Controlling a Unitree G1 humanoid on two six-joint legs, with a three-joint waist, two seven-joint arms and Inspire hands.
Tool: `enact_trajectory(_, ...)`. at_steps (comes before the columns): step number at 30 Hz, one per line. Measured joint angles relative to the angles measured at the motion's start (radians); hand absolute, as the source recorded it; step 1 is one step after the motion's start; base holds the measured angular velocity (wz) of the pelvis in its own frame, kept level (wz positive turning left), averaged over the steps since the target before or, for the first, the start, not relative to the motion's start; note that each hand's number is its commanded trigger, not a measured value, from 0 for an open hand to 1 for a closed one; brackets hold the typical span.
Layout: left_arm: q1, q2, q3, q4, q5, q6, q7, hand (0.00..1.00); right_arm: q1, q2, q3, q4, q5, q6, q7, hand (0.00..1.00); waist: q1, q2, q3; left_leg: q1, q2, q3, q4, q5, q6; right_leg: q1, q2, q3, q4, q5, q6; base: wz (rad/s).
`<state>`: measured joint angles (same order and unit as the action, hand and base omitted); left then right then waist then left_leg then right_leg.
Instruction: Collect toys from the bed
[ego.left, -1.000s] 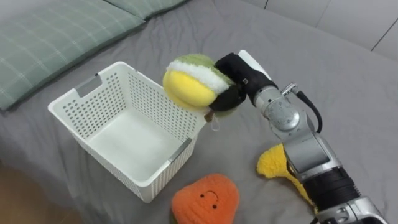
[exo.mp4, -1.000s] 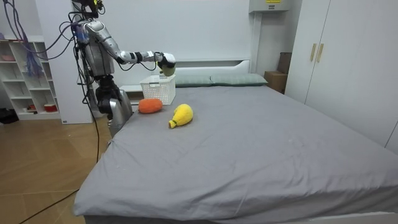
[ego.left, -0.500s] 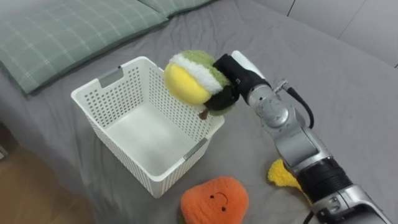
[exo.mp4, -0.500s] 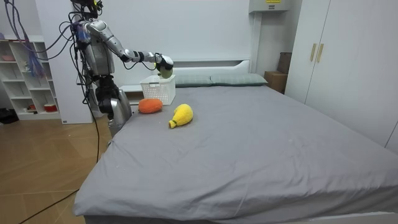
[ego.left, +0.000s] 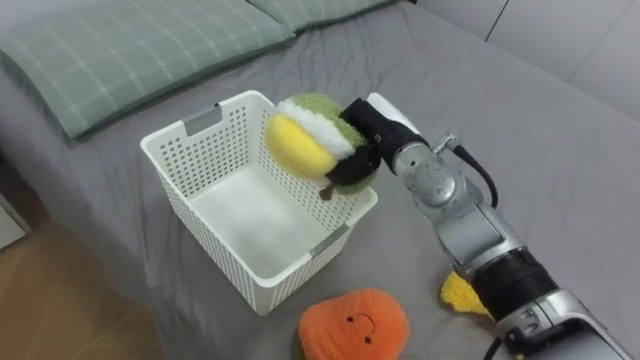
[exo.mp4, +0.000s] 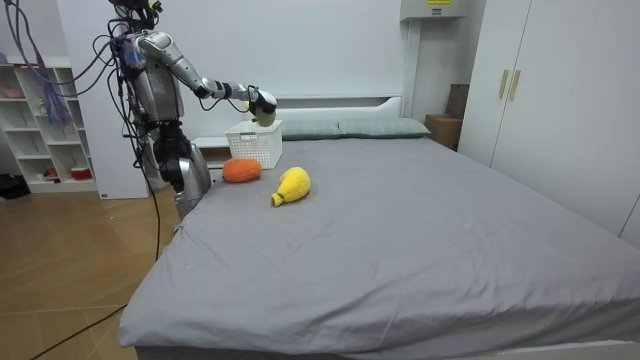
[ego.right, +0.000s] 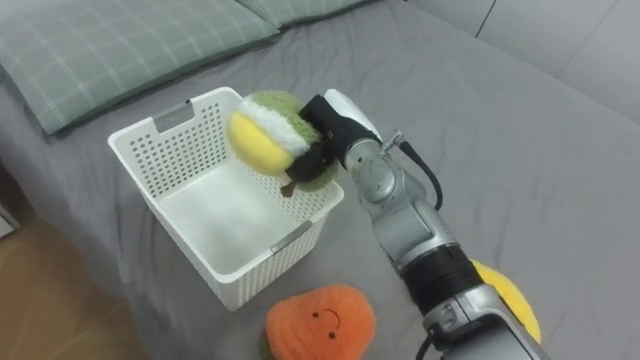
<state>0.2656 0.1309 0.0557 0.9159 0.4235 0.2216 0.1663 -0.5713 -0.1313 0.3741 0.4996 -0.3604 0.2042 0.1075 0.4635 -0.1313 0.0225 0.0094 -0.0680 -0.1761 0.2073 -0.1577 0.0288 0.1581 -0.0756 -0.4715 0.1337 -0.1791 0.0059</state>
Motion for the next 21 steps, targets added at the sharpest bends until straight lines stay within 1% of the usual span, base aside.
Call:
enact_trajectory(1, -0.002, 0.000, 0.000, 0.000, 0.000, 0.000, -0.001, 0.00, 0.000, 0.000, 0.005, -0.001, -0.010, 0.000, 0.000, 0.15, 0.004, 0.000, 0.0001, -0.001, 0.000, 0.000, 0.000, 0.000, 0.000, -0.001, 0.000, 0.000, 0.000, 0.000, 0.000, 0.00)
enact_trajectory(2, -0.003, 0.000, 0.000, 0.000, 0.000, 0.000, -0.001, 0.00, 0.000, 0.001, 0.009, -0.002, -0.021, 0.000, 0.000, 0.00, 0.006, 0.000, 0.0000, -0.002, 0.000, 0.000, 0.000, 0.000, 0.000, -0.002, 0.000, 0.000, 0.000, 0.000, 0.000, 0.00)
enact_trajectory(5, -0.005, 0.000, 0.001, 0.000, 0.001, 0.000, -0.001, 0.00, 0.000, 0.003, 0.038, -0.002, -0.083, 0.000, 0.001, 0.00, 0.014, 0.000, -0.0001, -0.006, 0.000, 0.000, 0.000, 0.000, 0.000, -0.007, 0.000, -0.001, 0.000, 0.000, 0.000, 0.00)
enact_trajectory(8, -0.009, 0.000, 0.000, -0.001, 0.000, 0.006, -0.001, 0.00, 0.000, 0.007, 0.075, -0.002, -0.144, 0.001, 0.003, 0.00, 0.029, -0.001, -0.0006, -0.012, 0.000, -0.001, 0.000, 0.001, 0.000, -0.013, 0.002, -0.001, 0.000, 0.000, 0.000, 0.00)
enact_trajectory(10, -0.013, 0.001, -0.001, -0.001, 0.001, 0.014, -0.001, 0.00, 0.000, 0.024, 0.087, -0.002, -0.174, 0.007, 0.006, 0.00, 0.037, -0.001, -0.0008, -0.017, 0.000, -0.003, 0.000, 0.003, 0.000, -0.017, 0.004, -0.003, 0.000, 0.000, 0.000, 0.04)
enact_trajectory(12, -0.012, 0.002, -0.001, -0.001, 0.001, 0.019, -0.001, 0.00, 0.000, 0.034, 0.096, -0.002, -0.183, 0.009, 0.009, 0.00, 0.040, 0.001, 0.0004, -0.018, 0.000, -0.005, 0.000, 0.003, 0.000, -0.017, 0.004, -0.005, 0.000, 0.000, 0.000, 0.02)
enact_trajectory(15, -0.013, 0.002, -0.001, -0.001, 0.000, 0.020, -0.001, 0.00, 0.000, 0.038, 0.107, -0.002, -0.186, 0.010, 0.014, 0.00, 0.039, 0.001, 0.0007, -0.020, -0.003, -0.012, 0.000, 0.004, -0.001, -0.017, 0.004, -0.011, 0.000, 0.000, 0.000, 0.06)
enact_trajectory(21, -0.010, 0.002, 0.001, -0.001, 0.002, 0.019, -0.001, 0.00, 0.000, 0.030, 0.106, -0.002, -0.177, 0.015, 0.019, 0.00, 0.035, 0.000, -0.0003, -0.019, -0.007, -0.022, -0.001, 0.010, -0.001, -0.013, -0.004, -0.024, 0.001, 0.000, 0.000, 0.06)
